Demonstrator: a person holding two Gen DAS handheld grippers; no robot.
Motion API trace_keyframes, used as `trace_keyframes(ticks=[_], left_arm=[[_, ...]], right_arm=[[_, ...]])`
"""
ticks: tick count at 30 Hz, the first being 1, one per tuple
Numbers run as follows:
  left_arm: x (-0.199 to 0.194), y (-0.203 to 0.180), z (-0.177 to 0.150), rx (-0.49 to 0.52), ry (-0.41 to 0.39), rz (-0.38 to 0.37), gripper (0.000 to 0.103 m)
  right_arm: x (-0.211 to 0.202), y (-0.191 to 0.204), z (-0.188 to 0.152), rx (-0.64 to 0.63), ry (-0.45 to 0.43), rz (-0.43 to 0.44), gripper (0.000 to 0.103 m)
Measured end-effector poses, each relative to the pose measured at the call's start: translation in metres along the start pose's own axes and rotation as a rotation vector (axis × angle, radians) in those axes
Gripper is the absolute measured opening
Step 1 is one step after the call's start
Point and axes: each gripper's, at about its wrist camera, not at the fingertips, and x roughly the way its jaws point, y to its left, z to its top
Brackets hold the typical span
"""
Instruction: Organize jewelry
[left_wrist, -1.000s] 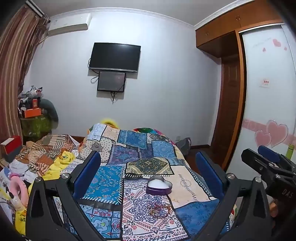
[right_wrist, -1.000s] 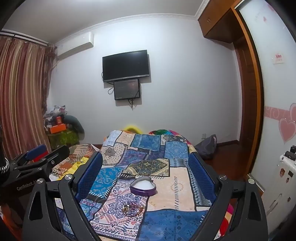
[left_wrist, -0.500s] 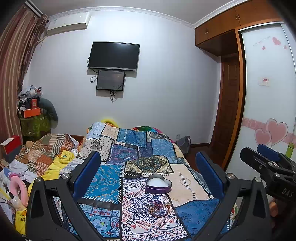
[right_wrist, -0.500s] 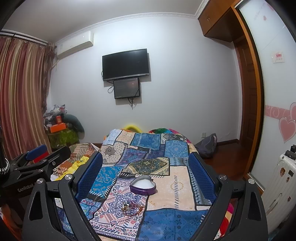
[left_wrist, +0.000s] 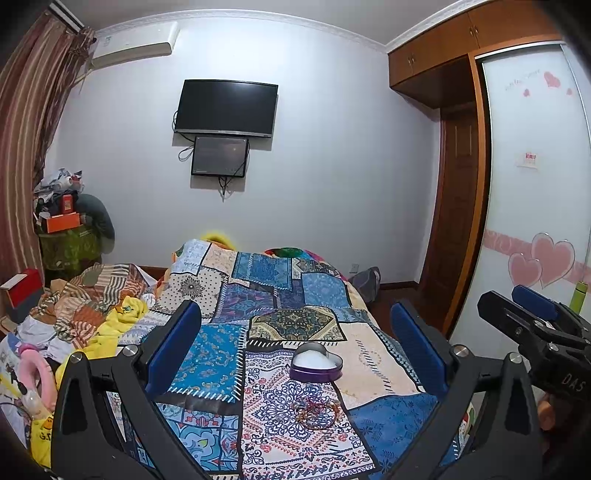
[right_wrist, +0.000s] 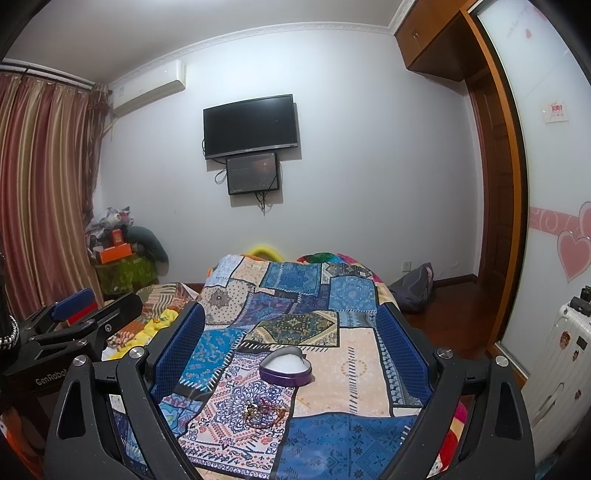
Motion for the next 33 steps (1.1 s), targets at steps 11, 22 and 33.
trace_keyframes(ticks=[11, 22, 33], left_arm=[[-0.0007, 0.0009, -0.0016, 0.000, 0.003, 0.000, 0.103], [-0.0006, 0.0029, 0.0001, -0.001, 0.007, 0.000, 0.103], [-0.0013, 0.0035, 0.0005, 0.003, 0.012, 0.001, 0.103]], right_arm=[[0.0007, 0.0010, -0.0017, 0.001, 0.006, 0.000, 0.092], [0.0020, -0.0003, -0.0047, 0.005, 0.017, 0.003, 0.092], [0.0030, -0.0004, -0.0066, 0.004, 0.023, 0.004, 0.092]])
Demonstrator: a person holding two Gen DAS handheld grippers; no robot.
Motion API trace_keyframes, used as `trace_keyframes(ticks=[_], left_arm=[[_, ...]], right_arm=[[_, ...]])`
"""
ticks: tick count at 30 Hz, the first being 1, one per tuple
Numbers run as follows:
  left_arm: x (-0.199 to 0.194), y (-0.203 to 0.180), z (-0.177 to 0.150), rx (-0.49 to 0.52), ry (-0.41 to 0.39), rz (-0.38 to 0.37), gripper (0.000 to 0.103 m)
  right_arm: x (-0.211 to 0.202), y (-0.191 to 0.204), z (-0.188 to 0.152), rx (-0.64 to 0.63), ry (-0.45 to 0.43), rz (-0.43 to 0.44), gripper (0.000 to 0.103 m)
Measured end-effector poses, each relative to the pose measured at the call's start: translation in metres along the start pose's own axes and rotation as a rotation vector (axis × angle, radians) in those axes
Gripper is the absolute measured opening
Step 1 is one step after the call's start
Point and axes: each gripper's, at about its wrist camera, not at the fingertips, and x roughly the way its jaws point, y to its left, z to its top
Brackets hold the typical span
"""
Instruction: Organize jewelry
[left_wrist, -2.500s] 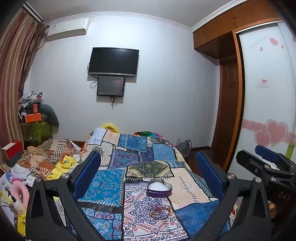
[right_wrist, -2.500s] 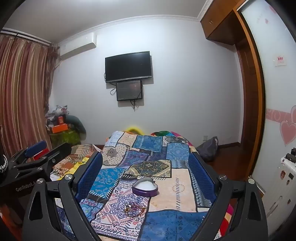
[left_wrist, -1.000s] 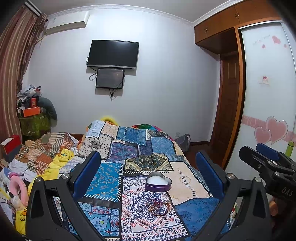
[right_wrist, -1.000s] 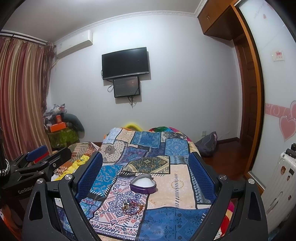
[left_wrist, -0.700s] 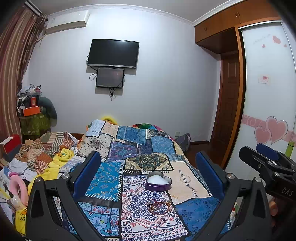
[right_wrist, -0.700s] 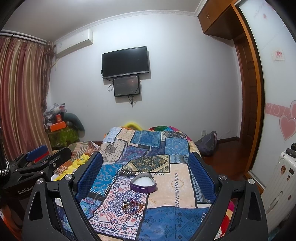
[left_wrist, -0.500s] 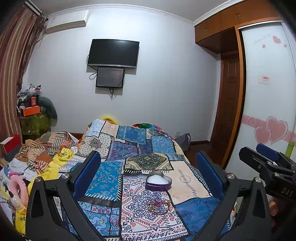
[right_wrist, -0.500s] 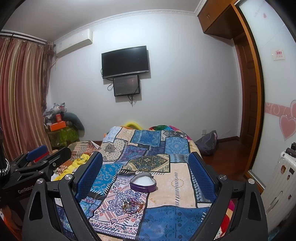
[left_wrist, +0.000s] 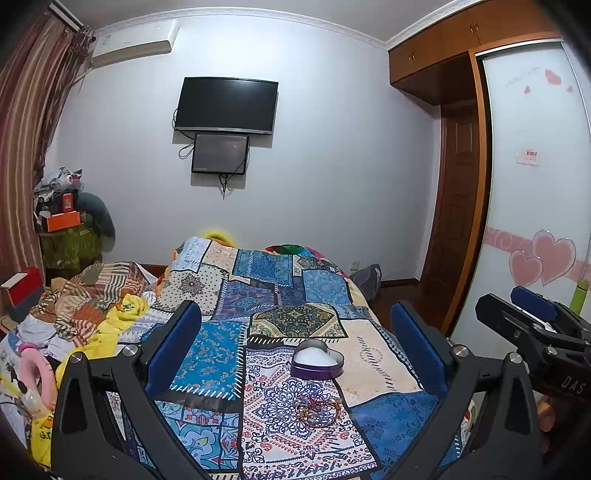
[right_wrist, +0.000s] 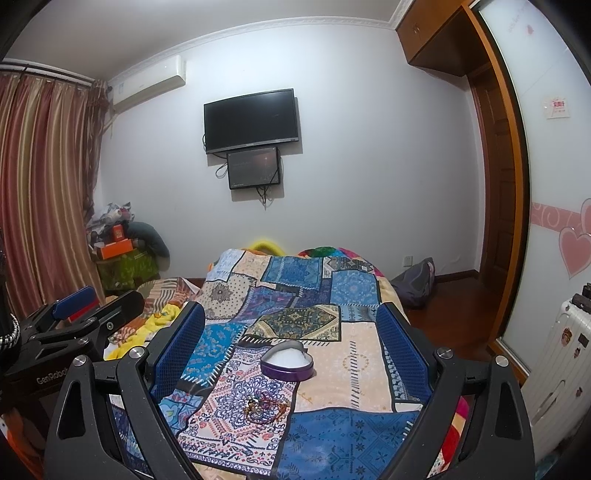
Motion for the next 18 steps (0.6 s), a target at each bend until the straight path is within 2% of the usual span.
trace_keyframes(ticks=[18], left_arm=[[0.029, 0.004, -0.006, -0.004, 0.062, 0.016, 0.103]], right_arm=[[0.019, -0.005, -0.004, -0.002, 0.053, -0.008, 0.092]])
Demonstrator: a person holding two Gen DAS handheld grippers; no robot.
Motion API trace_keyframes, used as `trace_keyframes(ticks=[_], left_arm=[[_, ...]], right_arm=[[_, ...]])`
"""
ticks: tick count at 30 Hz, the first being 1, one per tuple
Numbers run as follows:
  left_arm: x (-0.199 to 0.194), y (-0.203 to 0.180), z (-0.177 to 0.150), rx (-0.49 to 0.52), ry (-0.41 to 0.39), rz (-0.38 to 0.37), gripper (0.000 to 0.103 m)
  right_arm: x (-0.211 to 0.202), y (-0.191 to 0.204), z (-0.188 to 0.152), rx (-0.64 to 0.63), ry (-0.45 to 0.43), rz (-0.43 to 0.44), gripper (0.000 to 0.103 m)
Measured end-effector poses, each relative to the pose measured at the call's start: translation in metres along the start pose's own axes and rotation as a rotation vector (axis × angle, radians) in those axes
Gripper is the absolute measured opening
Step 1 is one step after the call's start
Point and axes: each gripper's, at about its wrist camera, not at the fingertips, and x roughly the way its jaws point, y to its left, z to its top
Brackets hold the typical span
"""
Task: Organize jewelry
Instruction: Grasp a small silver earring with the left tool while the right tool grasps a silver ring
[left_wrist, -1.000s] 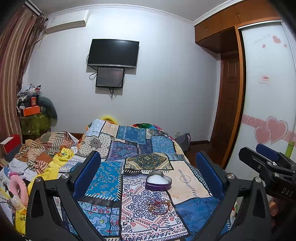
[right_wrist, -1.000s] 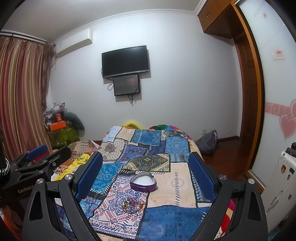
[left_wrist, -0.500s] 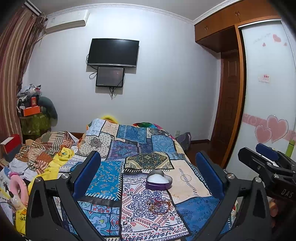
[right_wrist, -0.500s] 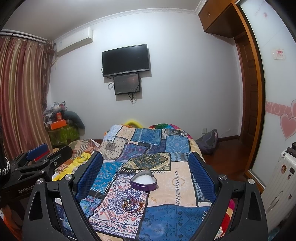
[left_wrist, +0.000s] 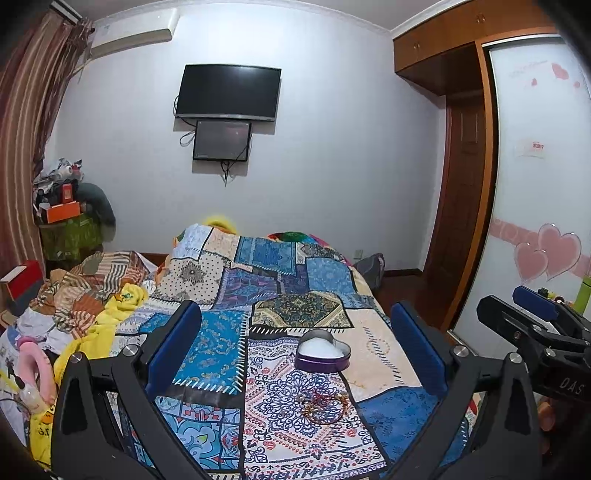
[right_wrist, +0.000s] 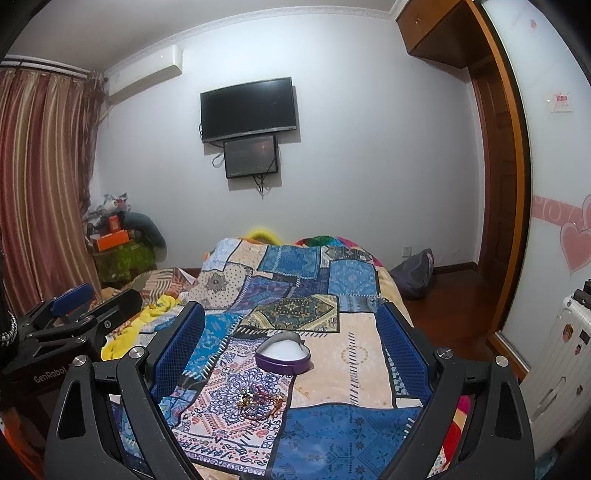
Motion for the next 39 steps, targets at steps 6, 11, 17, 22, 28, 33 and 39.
trace_keyframes(ticks=[6, 11, 17, 22, 28, 33, 39], left_arm=[[0.033, 0.013, -0.010, -0.003, 0.089, 0.046, 0.103], [0.061, 0.027, -0.025, -0.008, 0.152, 0.112, 0.103], [0.095, 0.040, -0.045, 0.003, 0.258, 0.118, 0.103], [0.122, 0.049, -0.067, -0.001, 0.360, 0.098, 0.097], [0.156, 0.058, -0.094, -0.023, 0.509, 0.034, 0.082], [0.176, 0.060, -0.114, -0.041, 0.611, -0.028, 0.074], [0.183, 0.048, -0.131, -0.028, 0.668, -0.112, 0.073]], right_arm=[[0.021, -0.005, -0.009, -0.001, 0.053, -0.023, 0.092], [0.047, -0.012, -0.020, -0.005, 0.133, -0.044, 0.092], [0.079, -0.012, -0.041, -0.027, 0.268, -0.036, 0.092], [0.102, -0.013, -0.060, -0.044, 0.370, -0.018, 0.092], [0.126, -0.019, -0.080, -0.035, 0.475, 0.014, 0.087], [0.145, -0.019, -0.092, -0.040, 0.545, 0.043, 0.064], [0.162, -0.018, -0.103, -0.040, 0.613, 0.108, 0.040]])
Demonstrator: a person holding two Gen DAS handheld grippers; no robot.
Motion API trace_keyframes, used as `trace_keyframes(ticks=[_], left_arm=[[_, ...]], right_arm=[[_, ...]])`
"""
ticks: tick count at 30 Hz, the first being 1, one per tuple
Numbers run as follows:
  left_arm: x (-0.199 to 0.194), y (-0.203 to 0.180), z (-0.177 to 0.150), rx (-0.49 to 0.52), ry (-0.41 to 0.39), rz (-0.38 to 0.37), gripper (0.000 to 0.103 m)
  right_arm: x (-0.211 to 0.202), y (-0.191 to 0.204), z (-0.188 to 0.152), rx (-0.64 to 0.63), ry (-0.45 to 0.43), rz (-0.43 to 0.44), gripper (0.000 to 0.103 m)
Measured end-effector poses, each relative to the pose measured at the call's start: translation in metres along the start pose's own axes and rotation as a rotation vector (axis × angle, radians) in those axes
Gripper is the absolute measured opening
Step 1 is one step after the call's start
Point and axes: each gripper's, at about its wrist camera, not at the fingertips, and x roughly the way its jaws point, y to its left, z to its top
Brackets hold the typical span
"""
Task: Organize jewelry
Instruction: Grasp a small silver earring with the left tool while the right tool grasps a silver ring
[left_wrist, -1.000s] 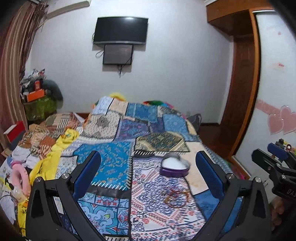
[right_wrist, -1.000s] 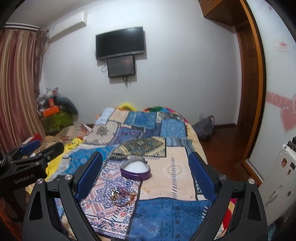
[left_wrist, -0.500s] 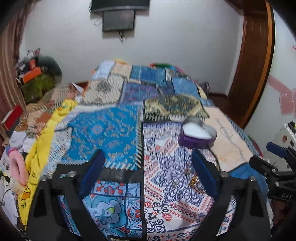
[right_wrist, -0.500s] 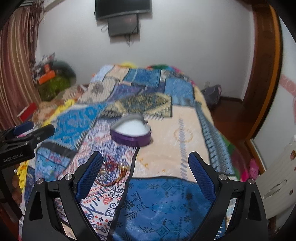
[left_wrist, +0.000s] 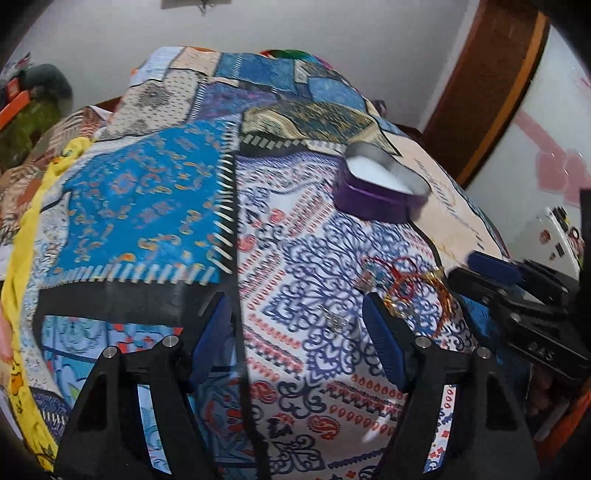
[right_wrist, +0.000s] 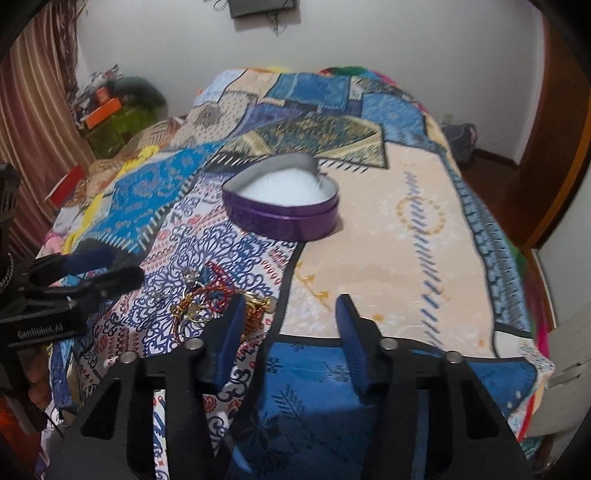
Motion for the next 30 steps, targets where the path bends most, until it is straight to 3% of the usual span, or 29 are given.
trace_keyframes(ticks=[2, 8, 10, 17, 19, 21, 30], left_arm=[[0.004, -0.004, -0.002, 0.016, 0.013, -0.013, 0.069], [0.016, -0.005, -0.005, 0.017, 0.060, -0.040, 0.053], [0.018, -0.001, -0.004, 0.006, 0.058, -0.050, 0.051], [0.018, -0.002, -0.006, 0.004, 0.057, -0.081, 0.030], [0.018, -0.005, -0.007, 0.014, 0.054, -0.079, 0.023], [0.019, -0.006, -0.007, 0.025, 0.060, -0.076, 0.009], [0.007, -0.002, -0.003, 0.000, 0.014, -0.053, 0.009]], right_arm=[[0.005, 0.001, 0.000, -0.008, 0.017, 0.012, 0.032], [0.014, 0.001, 0.006, -0.014, 0.032, 0.031, 0.022], [0.016, 0.003, 0.007, -0.020, 0.036, 0.031, 0.019], [0.024, 0.005, 0.009, -0.039, 0.047, 0.034, 0.011], [0.026, 0.006, 0.009, -0.041, 0.050, 0.042, 0.009], [0.027, 0.007, 0.009, -0.044, 0.049, 0.044, 0.008], [0.024, 0.005, 0.009, -0.032, 0.035, 0.036, 0.008]])
